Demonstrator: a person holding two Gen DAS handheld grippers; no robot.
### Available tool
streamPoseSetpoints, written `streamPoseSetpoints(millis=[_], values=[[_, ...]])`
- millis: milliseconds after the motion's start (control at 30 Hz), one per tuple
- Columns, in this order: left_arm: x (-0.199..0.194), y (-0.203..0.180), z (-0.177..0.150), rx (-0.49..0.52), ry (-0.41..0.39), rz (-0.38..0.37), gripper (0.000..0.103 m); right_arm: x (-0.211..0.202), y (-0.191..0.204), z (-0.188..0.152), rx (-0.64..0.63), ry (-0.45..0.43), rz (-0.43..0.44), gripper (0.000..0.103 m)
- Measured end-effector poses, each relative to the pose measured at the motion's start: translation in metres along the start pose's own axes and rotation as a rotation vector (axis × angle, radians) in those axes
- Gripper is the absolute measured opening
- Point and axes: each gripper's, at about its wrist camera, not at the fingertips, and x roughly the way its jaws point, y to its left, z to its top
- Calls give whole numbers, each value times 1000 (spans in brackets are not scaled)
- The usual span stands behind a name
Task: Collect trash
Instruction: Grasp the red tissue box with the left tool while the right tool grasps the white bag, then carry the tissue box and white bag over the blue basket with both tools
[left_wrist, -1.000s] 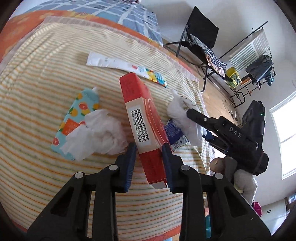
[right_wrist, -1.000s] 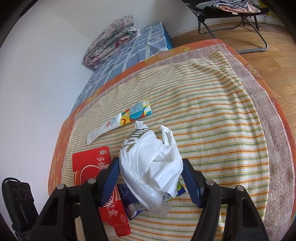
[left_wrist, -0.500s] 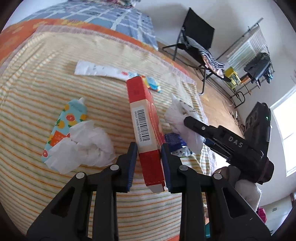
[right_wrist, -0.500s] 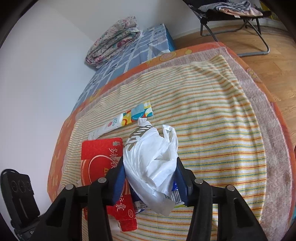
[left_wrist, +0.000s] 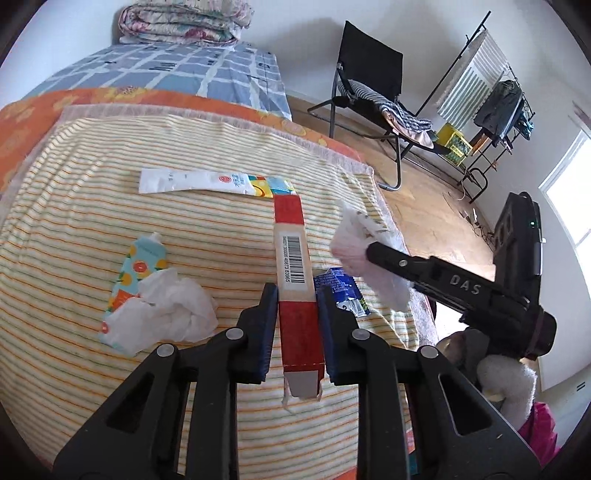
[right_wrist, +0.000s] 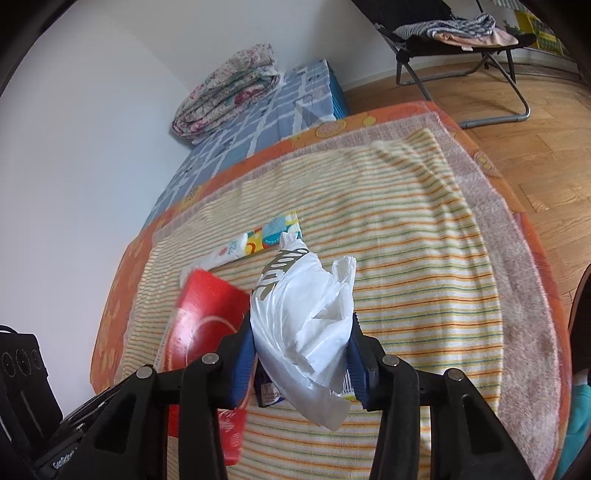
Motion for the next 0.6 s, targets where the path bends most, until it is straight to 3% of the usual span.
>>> streamPoseSetpoints(millis=[333, 600], values=[[-31, 13, -18, 60, 3, 39, 20, -39, 22, -17, -62, -42, -21, 45], [-3, 15, -45, 101, 105, 99, 24, -70, 38, -46, -83, -56, -27, 45]])
